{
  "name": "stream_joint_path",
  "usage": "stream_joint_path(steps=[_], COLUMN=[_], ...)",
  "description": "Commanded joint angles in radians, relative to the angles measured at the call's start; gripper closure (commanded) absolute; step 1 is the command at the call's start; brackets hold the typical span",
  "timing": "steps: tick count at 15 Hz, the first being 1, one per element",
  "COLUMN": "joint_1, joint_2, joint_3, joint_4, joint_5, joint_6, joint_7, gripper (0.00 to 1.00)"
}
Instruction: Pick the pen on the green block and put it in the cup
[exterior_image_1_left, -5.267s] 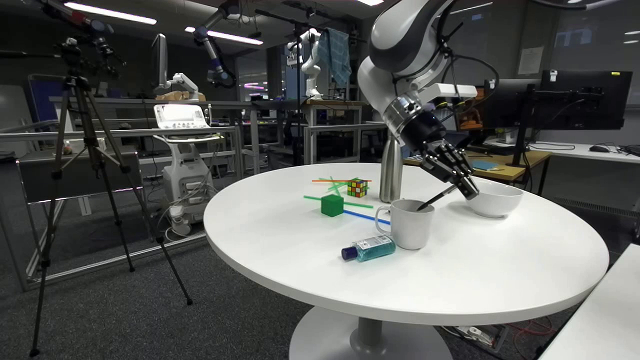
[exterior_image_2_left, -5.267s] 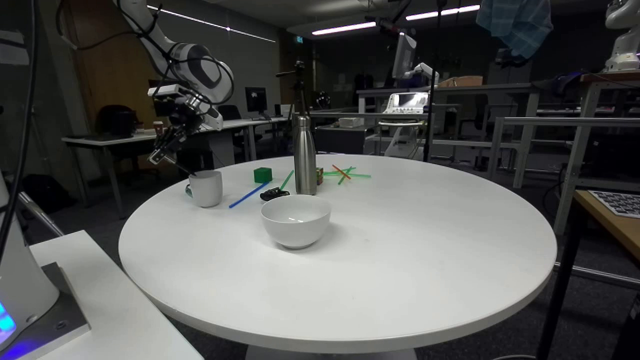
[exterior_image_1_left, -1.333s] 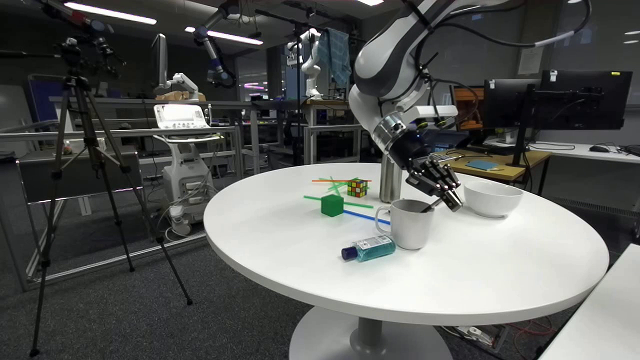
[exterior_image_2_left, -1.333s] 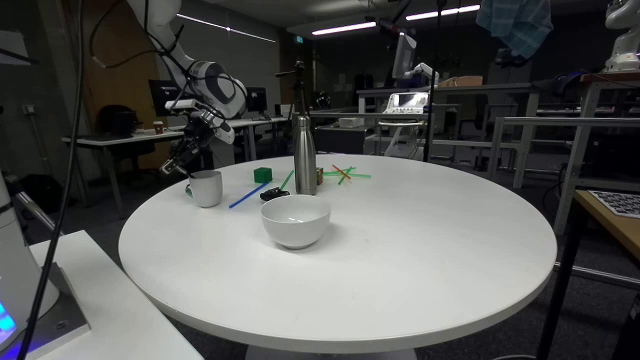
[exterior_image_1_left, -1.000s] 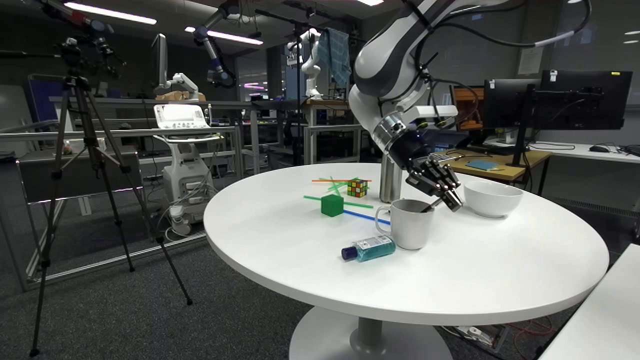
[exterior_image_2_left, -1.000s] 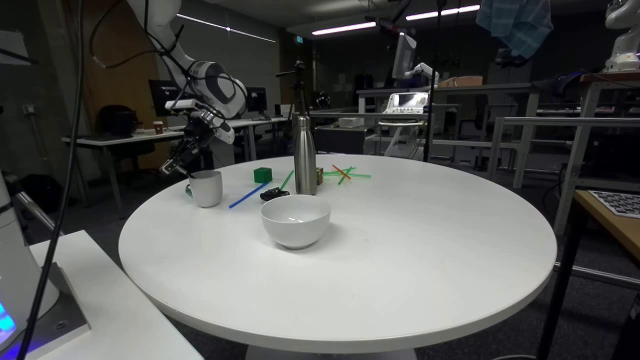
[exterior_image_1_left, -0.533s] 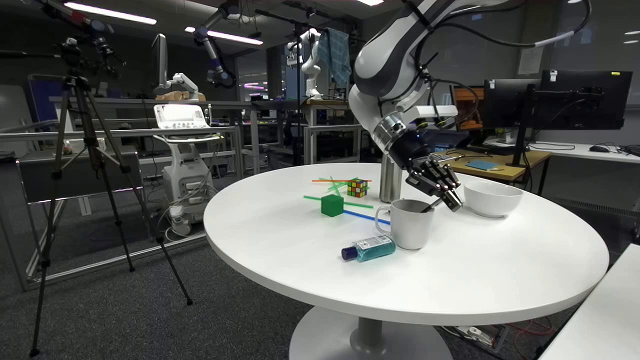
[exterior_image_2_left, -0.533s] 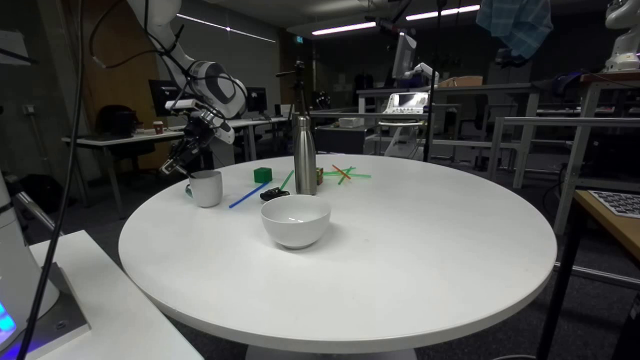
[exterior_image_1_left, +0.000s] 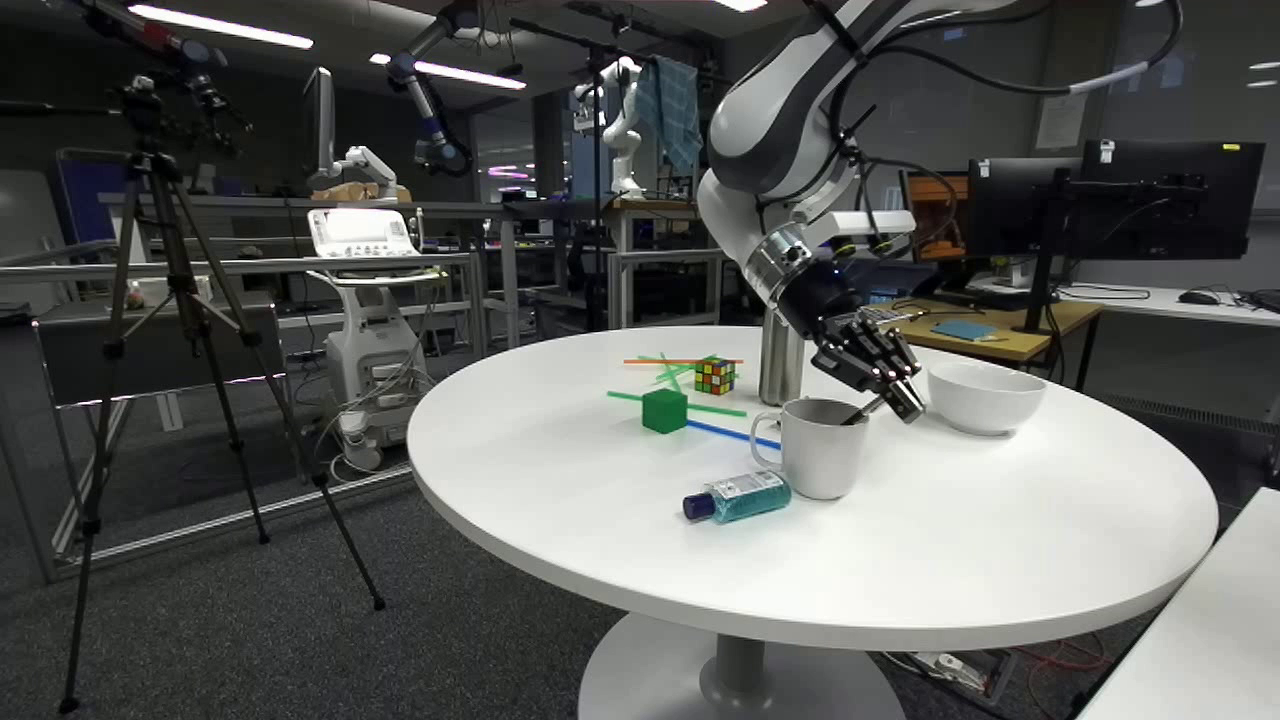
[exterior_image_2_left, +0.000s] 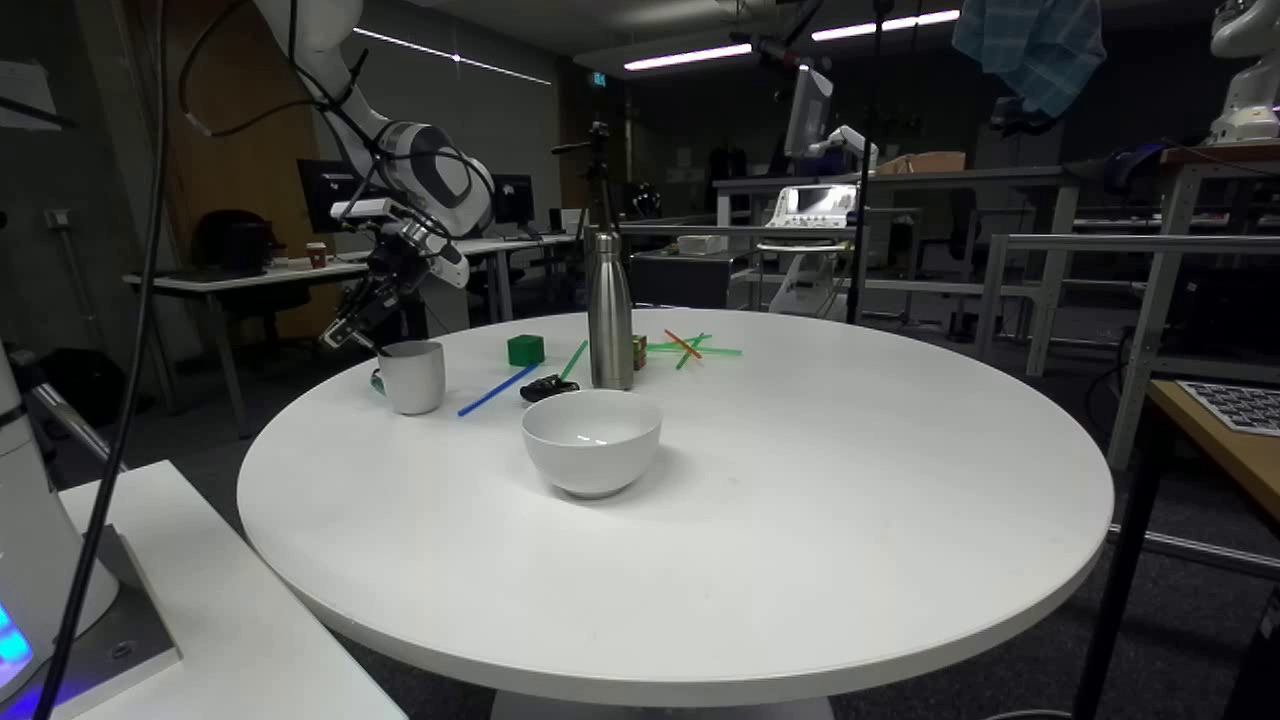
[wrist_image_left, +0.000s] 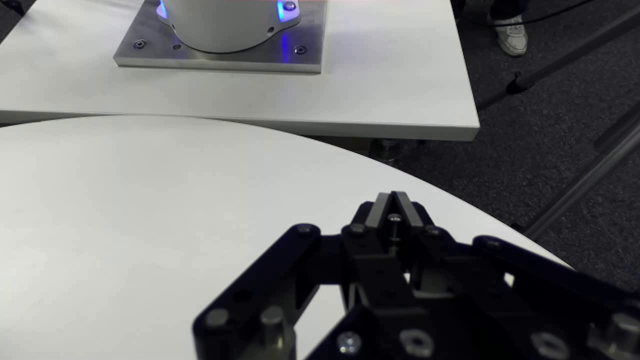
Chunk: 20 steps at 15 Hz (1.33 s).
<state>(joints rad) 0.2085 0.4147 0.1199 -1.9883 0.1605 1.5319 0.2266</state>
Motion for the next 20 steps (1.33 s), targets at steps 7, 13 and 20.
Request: stream_joint_path(steps=[7, 13, 20], joint_1=[-0.001, -0.001, 0.001], joint_2=[0.001, 0.001, 0.002], joint_3=[0.001, 0.001, 0.001], joint_4=[0.002, 0.002, -0.001], joint_5=[0.000, 0.000, -0.002], joint_6=[-0.002, -0.002, -0.001], joint_7=[0.000, 0.000, 0.001], gripper=[0.95, 0.70, 0.23])
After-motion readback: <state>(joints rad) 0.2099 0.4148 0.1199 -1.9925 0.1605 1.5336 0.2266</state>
